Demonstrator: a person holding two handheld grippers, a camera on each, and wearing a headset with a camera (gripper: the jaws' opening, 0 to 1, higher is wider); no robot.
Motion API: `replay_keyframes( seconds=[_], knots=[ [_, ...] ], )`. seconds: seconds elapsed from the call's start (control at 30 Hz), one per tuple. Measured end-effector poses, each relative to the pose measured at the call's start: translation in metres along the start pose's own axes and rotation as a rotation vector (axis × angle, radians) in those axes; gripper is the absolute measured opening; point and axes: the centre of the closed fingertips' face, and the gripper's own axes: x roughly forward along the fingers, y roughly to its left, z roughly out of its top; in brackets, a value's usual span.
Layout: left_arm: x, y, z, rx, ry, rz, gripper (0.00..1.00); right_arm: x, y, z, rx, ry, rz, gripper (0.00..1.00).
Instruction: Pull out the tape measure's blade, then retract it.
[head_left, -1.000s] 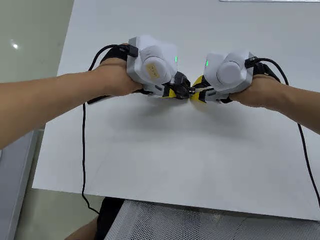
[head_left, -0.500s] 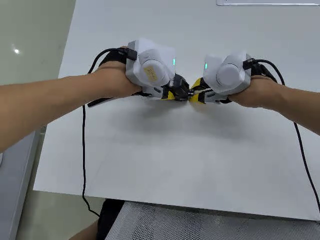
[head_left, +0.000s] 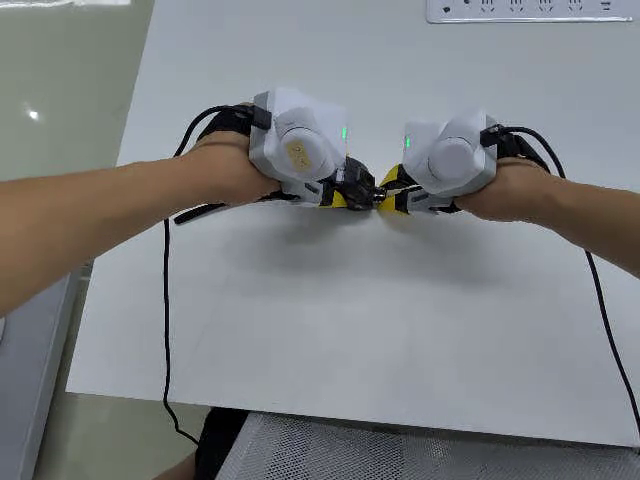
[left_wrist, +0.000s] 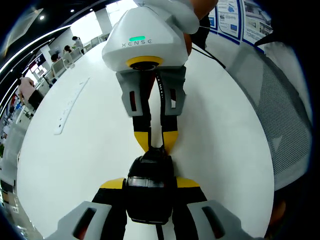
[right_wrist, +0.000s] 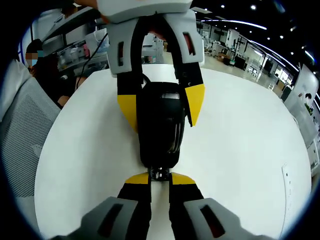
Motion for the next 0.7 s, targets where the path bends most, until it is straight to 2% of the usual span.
replay_keyframes(
  seconds=[0.57,0.6,0.7],
  knots=[
    [-0.001,0.0,0.0,-0.007,-0.003,0.0,0.31,-0.008,-0.002,-0.008,0.001,0.013,-0.005,0.11],
    [-0.002,0.001,0.0,-0.005,-0.006,-0.001,0.31,-0.013,-0.001,-0.013,0.005,0.021,-0.005,0.11],
    [-0.001,0.001,0.0,-0.008,-0.009,0.001,0.31,-0.016,0.0,-0.014,0.003,0.021,-0.008,0.11]
  ],
)
